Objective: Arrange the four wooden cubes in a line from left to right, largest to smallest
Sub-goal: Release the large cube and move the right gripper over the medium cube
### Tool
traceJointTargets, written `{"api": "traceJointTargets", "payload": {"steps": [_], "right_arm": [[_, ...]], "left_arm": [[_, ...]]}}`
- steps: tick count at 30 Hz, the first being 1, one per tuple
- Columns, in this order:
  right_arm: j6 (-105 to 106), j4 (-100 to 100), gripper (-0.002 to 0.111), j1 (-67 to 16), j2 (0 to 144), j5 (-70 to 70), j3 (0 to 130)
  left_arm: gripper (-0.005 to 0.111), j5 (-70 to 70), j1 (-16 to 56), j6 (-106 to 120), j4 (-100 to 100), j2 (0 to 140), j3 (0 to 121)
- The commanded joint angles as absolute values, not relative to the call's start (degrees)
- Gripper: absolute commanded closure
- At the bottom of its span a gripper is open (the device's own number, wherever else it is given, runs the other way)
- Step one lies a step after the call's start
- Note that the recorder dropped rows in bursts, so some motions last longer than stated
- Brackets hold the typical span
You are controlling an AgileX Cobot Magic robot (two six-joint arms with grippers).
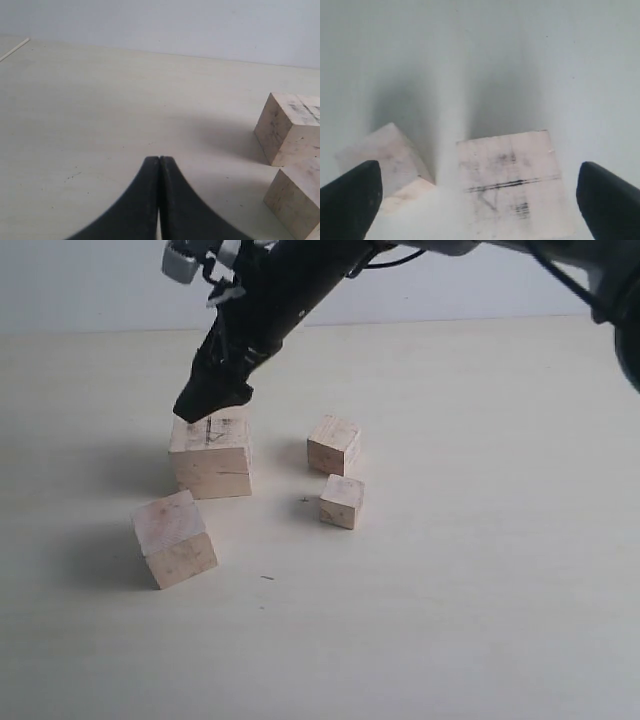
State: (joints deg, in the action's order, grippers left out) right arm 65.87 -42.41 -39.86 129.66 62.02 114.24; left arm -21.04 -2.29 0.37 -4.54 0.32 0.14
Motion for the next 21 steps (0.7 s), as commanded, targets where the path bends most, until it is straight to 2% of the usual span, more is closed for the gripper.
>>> {"api": "traceJointTargets", "payload": {"steps": [1,4,7,13,15,17,21], "right_arm": [[52.53,-42.76,0.010,-39.93,126.65,69.62,114.09],[44.03,-42.73,0.023,-40.12,126.00,69.96,114.09],[36.74,-41.23,0.040,-40.68,125.98,69.96,114.09],[34.11,-44.34,0.087,-42.60,125.98,69.96,114.09],[32.24,-45.38,0.099,-44.02,125.98,69.96,114.09],[27.04,-43.51,0.102,-46.15,125.98,69.96,114.09],[9.64,-25.54,0.095,-51.94,125.98,69.36,114.09]], "left_arm": [[0.107,-20.40,-1.97,0.00,-4.45,0.00,0.00],[0.107,-20.40,-1.97,0.00,-4.45,0.00,0.00],[0.107,-20.40,-1.97,0.00,-4.45,0.00,0.00],[0.107,-20.40,-1.97,0.00,-4.45,0.00,0.00],[0.107,-20.40,-1.97,0.00,-4.45,0.00,0.00],[0.107,-20.40,-1.97,0.00,-4.45,0.00,0.00],[0.107,-20.40,-1.97,0.00,-4.45,0.00,0.00]]}}
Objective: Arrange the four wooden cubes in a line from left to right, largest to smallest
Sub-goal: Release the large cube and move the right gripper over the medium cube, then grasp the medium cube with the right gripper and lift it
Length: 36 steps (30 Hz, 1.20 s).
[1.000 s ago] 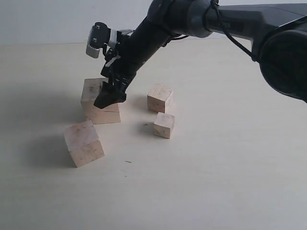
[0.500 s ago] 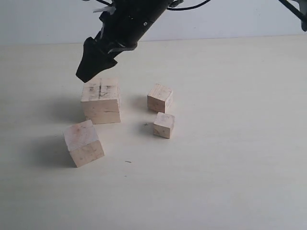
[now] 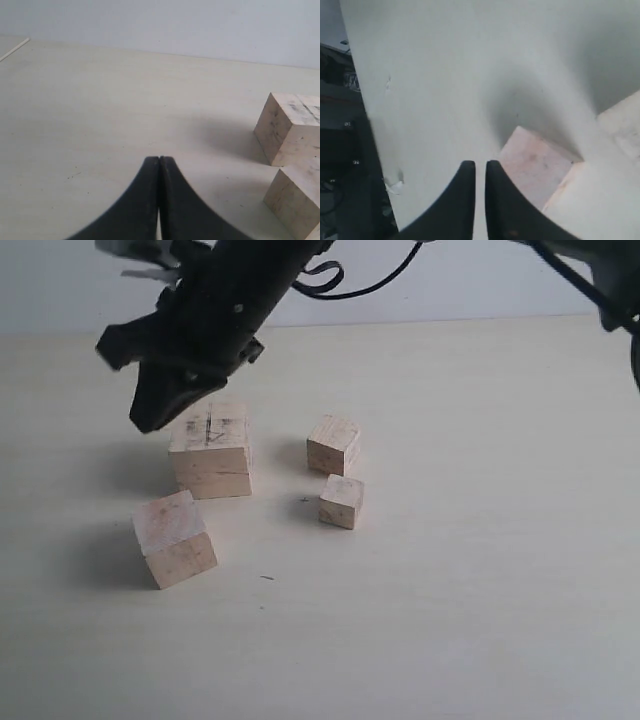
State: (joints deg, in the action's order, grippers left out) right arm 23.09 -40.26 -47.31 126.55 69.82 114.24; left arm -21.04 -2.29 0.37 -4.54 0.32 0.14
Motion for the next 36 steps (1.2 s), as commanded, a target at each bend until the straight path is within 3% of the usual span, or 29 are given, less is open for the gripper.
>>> {"api": "traceJointTargets", "payload": {"steps": [1,4,8,12,16,36], "right_arm": [[3.90,-18.68,0.092,-53.50,125.98,68.83,114.09],[-9.67,-4.10,0.081,-57.32,126.43,67.89,114.09],[-12.16,-4.86,0.061,-58.88,127.63,65.59,114.09],[-12.04,-10.67,0.029,-58.97,130.12,65.59,114.09],[-15.03,-11.46,0.009,-58.97,133.12,66.48,114.09],[-13.03,-10.05,0.010,-59.34,134.83,61.92,114.09]], "left_arm": [[0.107,-20.40,-1.97,0.00,-4.45,0.00,0.00],[0.107,-20.40,-1.97,0.00,-4.45,0.00,0.00],[0.107,-20.40,-1.97,0.00,-4.45,0.00,0.00],[0.107,-20.40,-1.97,0.00,-4.45,0.00,0.00],[0.107,-20.40,-1.97,0.00,-4.45,0.00,0.00],[0.107,-20.40,-1.97,0.00,-4.45,0.00,0.00]]}}
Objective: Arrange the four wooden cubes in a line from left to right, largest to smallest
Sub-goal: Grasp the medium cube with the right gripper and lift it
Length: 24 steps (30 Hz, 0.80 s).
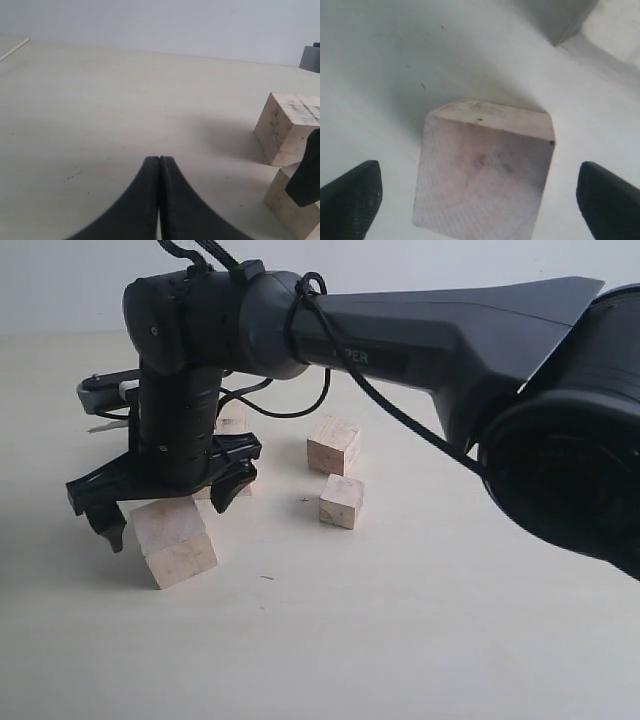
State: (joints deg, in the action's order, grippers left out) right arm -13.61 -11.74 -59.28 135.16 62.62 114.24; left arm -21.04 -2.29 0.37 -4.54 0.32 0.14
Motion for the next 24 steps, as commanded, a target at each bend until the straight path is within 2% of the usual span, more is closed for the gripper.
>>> {"api": "traceJointTargets", "payload": {"steps": [1,7,11,20,22,24], "right_arm": [[-13.03,-10.05,0.011,-59.34,134.83,61.92,114.09],[-13.03,-8.75,0.016,-61.41,134.83,61.20,114.09],[-15.49,-2.55,0.016,-62.69,134.83,61.01,114.09],[-16.91,-2.96,0.017,-62.61,137.88,63.64,114.09],[-16.91,-3.05,0.022,-62.61,137.94,63.52,114.09],[-17.02,-2.93,0.035,-62.61,137.94,63.52,114.23]], "left_arm": [[0.107,-20.40,-1.97,0.00,-4.45,0.00,0.00],[0.107,-20.40,-1.97,0.00,-4.45,0.00,0.00],[0.107,-20.40,-1.97,0.00,-4.45,0.00,0.00],[0.107,-20.40,-1.97,0.00,-4.45,0.00,0.00],[0.107,-20.40,-1.97,0.00,-4.45,0.00,0.00],[0.107,-20.40,-1.97,0.00,-4.45,0.00,0.00]]}}
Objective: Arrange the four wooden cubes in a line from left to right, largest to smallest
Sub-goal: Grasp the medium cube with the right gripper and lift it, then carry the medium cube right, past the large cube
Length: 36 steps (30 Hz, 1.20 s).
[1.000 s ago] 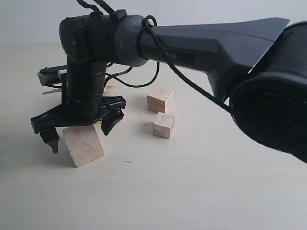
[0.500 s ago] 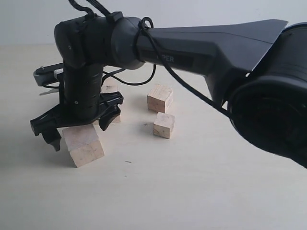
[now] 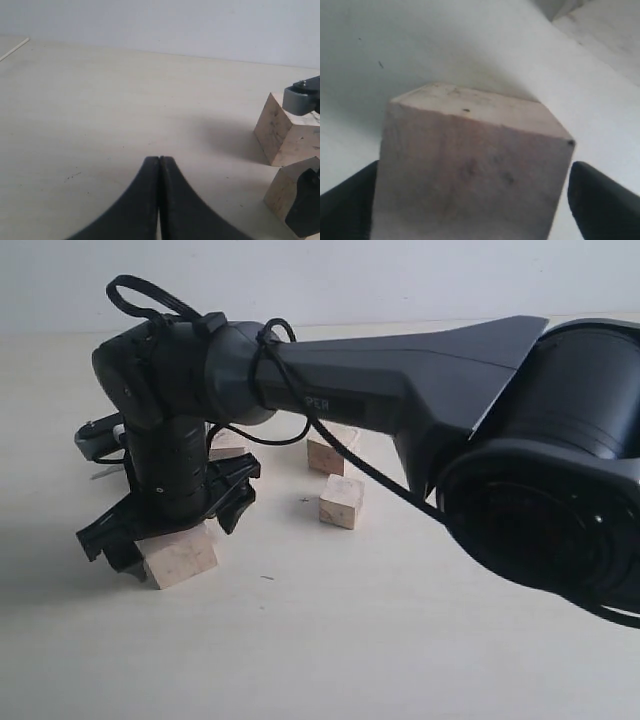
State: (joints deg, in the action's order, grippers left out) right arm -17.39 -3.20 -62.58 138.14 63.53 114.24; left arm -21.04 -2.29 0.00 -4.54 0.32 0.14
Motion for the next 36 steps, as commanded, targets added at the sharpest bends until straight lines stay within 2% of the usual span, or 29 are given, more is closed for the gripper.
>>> {"api": "traceJointTargets", "payload": {"steps": [1,3,6,7,16,21,24,29,36], "right_arm": [[-17.02,-2.83,0.044,-62.61,137.94,63.66,114.39],[-15.88,-2.83,0.065,-62.61,137.94,65.74,115.26],[-11.65,-3.04,0.102,-62.61,137.72,69.96,117.18],[-10.40,-2.90,0.108,-62.61,137.41,69.96,117.73],[3.88,-2.55,0.108,-60.71,124.24,69.96,118.40],[5.16,-2.66,0.108,-54.62,115.96,69.96,118.40],[6.78,-2.66,0.108,-48.14,112.88,69.96,118.40],[13.43,-5.24,0.108,-39.46,113.55,69.96,118.13],[42.15,-20.92,0.108,-32.78,121.18,67.61,117.97]], "left_arm": [[0.107,-20.40,-1.97,0.00,-4.45,0.00,0.00],[0.107,-20.40,-1.97,0.00,-4.45,0.00,0.00],[0.107,-20.40,-1.97,0.00,-4.45,0.00,0.00],[0.107,-20.40,-1.97,0.00,-4.45,0.00,0.00],[0.107,-20.40,-1.97,0.00,-4.45,0.00,0.00],[0.107,-20.40,-1.97,0.00,-4.45,0.00,0.00],[0.107,-20.40,-1.97,0.00,-4.45,0.00,0.00],[0.107,-20.40,-1.97,0.00,-4.45,0.00,0.00],[0.107,-20.40,-1.97,0.00,-4.45,0.00,0.00]]}}
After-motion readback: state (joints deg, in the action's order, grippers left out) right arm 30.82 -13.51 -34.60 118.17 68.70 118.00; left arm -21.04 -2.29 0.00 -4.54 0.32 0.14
